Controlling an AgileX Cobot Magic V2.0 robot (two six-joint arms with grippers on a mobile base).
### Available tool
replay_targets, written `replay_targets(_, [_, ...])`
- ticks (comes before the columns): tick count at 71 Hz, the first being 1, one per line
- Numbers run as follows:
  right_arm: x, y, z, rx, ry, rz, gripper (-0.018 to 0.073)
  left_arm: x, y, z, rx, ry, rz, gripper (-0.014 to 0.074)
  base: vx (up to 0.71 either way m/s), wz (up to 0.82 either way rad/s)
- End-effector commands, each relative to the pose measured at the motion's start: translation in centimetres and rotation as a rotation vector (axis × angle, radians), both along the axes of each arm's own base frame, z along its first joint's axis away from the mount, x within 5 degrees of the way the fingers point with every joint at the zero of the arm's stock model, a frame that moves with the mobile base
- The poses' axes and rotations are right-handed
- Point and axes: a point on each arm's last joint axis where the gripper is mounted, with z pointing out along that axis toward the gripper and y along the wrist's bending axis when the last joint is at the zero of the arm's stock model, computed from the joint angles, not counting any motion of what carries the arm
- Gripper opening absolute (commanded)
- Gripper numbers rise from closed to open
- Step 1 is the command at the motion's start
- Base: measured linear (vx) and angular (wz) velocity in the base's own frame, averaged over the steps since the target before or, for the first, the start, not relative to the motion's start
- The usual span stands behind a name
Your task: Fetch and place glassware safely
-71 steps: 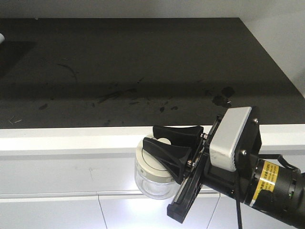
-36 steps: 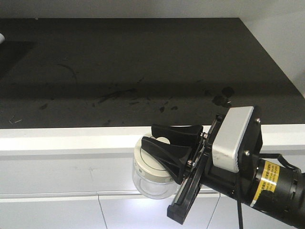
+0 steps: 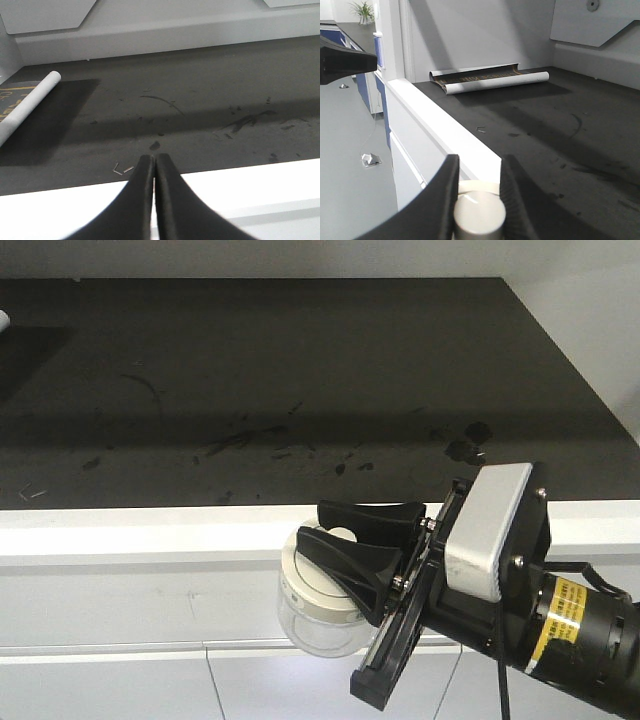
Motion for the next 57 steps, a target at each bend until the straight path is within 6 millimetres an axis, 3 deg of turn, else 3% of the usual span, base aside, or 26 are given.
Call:
replay_targets(1, [-0.42,0.09,2.36,0.116,-0.076,0.039,-0.0003,0.11,-0.06,1.36,-0.013,-0.084,-0.005,-0.0007,0.00,0.00])
replay_targets(57, [-0.42,0.09,2.36,0.116,-0.076,0.039,-0.0003,0.11,-0.06,1.36,-0.013,-0.084,-0.005,-0.0007,-0.02,0.10])
